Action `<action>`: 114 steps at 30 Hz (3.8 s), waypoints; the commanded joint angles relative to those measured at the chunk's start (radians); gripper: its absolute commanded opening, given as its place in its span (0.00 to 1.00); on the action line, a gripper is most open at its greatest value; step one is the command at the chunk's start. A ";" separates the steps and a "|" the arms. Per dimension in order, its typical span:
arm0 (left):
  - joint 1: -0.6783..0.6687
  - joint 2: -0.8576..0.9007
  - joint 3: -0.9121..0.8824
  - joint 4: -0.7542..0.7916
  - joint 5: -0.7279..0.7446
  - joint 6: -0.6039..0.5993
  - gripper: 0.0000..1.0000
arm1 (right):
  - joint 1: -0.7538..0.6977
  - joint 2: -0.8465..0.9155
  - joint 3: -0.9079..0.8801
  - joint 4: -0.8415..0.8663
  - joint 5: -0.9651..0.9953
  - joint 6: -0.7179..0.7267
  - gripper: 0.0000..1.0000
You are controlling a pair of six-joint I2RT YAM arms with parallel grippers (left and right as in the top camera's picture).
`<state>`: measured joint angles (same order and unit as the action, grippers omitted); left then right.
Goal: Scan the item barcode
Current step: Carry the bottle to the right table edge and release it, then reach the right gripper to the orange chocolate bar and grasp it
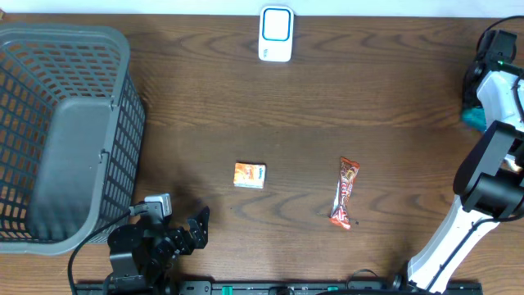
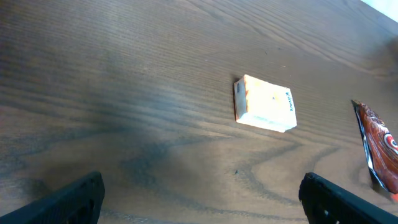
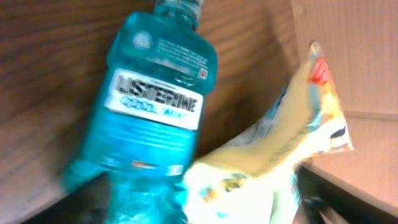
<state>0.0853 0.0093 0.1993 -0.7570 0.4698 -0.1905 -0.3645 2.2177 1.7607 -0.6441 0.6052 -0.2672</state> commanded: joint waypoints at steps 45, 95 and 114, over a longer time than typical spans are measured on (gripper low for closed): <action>0.005 -0.005 -0.001 -0.006 0.013 -0.010 1.00 | 0.853 -0.502 -0.575 -0.448 -0.428 0.996 0.77; 0.005 -0.005 -0.001 -0.006 0.013 -0.010 1.00 | 0.724 -0.506 -0.910 0.713 -1.939 0.715 0.01; 0.005 -0.005 -0.001 -0.006 0.013 -0.010 1.00 | 0.762 -0.507 -0.910 1.657 -2.165 0.727 0.01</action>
<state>0.0853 0.0093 0.1993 -0.7570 0.4698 -0.1909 0.3702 1.7088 0.8471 0.9245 -1.5349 0.4179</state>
